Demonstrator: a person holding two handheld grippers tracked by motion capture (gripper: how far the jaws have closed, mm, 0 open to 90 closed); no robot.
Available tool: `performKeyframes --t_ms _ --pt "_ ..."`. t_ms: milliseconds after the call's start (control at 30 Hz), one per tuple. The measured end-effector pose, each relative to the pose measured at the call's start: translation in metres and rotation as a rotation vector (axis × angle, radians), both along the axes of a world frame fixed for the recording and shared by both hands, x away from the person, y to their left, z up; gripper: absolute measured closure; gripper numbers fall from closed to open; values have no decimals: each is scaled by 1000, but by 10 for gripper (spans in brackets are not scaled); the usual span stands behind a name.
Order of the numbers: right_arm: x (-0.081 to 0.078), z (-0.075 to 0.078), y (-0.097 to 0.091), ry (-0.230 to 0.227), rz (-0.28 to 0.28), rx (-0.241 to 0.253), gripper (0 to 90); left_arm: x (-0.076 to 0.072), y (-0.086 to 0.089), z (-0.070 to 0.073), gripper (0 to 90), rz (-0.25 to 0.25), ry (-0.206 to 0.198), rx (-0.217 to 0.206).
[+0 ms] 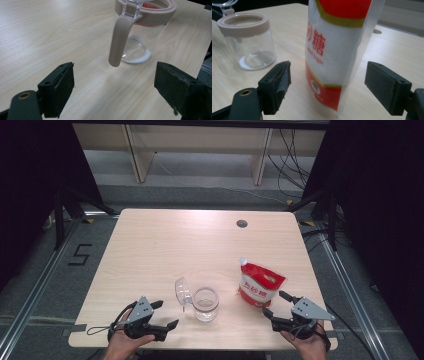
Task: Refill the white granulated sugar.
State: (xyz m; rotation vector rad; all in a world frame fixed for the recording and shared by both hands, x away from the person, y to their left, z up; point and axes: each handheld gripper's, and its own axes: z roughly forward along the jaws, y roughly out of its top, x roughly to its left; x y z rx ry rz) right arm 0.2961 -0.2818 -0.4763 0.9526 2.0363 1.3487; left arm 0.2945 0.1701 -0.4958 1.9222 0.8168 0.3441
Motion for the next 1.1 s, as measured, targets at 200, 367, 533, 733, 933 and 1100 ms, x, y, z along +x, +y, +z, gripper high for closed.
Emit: performKeyframes --t_ms 200,367,533,733,933,1100 --pt "11 -1 5 -12 19 -7 181 0 0 0 162 14 4 -3" --pt "18 -4 8 -15 34 4 173 2 1 0 162 -17 0 -10" --pt "25 -8 12 -6 28 30 186 2 3 0 162 -11 -4 -1" --pt "34 -12 17 -19 46 18 196 2 3 0 162 -12 -2 -3" --pt "37 -14 19 -4 54 54 206 1 1 -1 162 5 13 -22" --pt "41 -17 20 -11 60 62 218 1 1 -1 162 0 12 -21"
